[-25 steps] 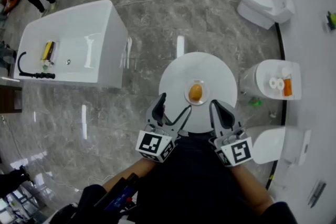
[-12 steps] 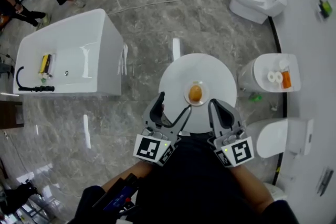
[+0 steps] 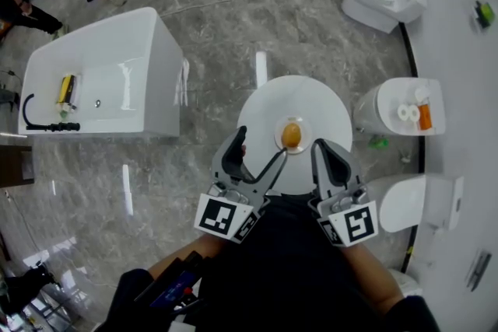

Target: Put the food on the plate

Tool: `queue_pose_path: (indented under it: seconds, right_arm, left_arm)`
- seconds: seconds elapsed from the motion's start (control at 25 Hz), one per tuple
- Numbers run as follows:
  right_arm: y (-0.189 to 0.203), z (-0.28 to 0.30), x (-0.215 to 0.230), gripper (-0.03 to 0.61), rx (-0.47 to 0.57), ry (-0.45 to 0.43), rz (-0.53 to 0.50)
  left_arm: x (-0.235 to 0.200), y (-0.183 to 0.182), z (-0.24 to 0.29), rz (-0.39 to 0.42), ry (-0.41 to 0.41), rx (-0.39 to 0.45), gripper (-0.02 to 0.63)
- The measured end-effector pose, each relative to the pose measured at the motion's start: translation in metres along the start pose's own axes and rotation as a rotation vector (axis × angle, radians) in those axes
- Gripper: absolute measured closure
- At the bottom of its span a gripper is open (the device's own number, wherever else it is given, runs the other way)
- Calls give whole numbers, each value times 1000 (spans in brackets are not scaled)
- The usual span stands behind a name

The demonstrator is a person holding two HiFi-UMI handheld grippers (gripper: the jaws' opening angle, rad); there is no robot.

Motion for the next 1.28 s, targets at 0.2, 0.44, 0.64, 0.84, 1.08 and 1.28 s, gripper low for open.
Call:
queue_pose_path:
  seconds: [0.2,0.44,0.64,0.84,1.08,1.28]
  right_arm:
    - [-3,3,0,571,10,-19,-1]
    - [-5,8,-2,571,18,-43,-10]
    - [1,9,-3,571,-1,-34,4]
    - [0,8,-5,571,1,-50,-18]
    - [0,5,-6,570,9,-51,-26]
    - [4,5,-11,571,-3,-54,-35]
  left_arm:
    - [0,-4,-2,1,7,24,331]
    - [1,-5,-3,4,14,34,351]
    - [0,-6,-4,8,19,41,450]
    - [0,1,-4,28,8,2,560]
    - [0,5,-6,47,-20,-28,612]
    - [-1,2,-6,37,-14,-19,614]
Point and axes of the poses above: the fingertips, and each gripper's own axes: z forward along the fingers, x to its right, y out of its underside, the point moved 3 cm from there along -z, backward along the fingers, and after that the axes turned 1 degree about z, right-handed, at the moved point
